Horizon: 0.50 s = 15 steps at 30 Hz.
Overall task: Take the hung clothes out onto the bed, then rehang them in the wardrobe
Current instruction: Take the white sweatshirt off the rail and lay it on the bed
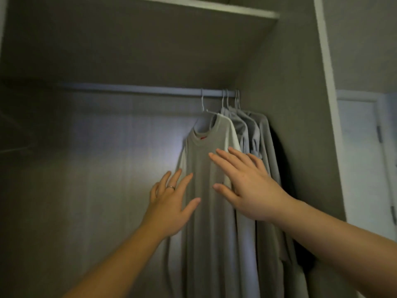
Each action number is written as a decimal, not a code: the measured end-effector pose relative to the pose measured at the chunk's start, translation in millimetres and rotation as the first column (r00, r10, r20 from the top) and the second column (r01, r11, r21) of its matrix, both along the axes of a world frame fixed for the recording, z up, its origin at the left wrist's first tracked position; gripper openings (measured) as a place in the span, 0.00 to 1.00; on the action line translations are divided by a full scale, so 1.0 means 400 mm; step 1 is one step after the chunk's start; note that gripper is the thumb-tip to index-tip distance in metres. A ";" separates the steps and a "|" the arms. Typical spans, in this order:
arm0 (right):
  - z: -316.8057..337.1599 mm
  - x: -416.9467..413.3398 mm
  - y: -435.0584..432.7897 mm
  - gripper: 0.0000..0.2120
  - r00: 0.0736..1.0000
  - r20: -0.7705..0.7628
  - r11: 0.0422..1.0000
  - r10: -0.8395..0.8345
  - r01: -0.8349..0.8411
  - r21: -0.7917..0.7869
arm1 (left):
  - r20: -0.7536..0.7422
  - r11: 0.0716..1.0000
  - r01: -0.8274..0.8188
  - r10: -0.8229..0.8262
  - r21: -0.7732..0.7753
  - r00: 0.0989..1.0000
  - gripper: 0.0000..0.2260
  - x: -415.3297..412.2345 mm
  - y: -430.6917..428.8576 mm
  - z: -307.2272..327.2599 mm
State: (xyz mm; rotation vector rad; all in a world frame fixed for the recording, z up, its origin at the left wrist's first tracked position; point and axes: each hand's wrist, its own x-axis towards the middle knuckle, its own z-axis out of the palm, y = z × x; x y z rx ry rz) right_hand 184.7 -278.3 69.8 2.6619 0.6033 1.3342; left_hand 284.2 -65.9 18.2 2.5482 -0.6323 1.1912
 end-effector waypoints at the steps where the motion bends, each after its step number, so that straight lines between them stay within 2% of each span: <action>1: 0.031 0.014 0.003 0.34 0.999 0.025 1.000 -0.031 0.031 0.003 | 0.014 1.000 0.019 -0.019 0.014 1.000 0.38 0.029 -0.003 0.030; 4: 0.126 0.053 0.020 0.31 0.989 0.052 0.991 -0.136 0.134 0.027 | 0.040 0.996 0.064 -0.066 0.058 0.997 0.34 0.110 -0.015 0.118; 9: 0.259 0.115 0.048 0.32 0.950 0.034 0.948 -0.310 0.306 0.092 | 0.003 0.984 0.175 -0.175 0.017 0.984 0.30 0.213 -0.042 0.236; 15: 0.365 0.170 0.093 0.29 0.927 -0.182 0.867 -0.327 0.371 0.333 | -0.037 0.931 0.355 -0.358 -0.082 0.933 0.30 0.279 -0.085 0.330</action>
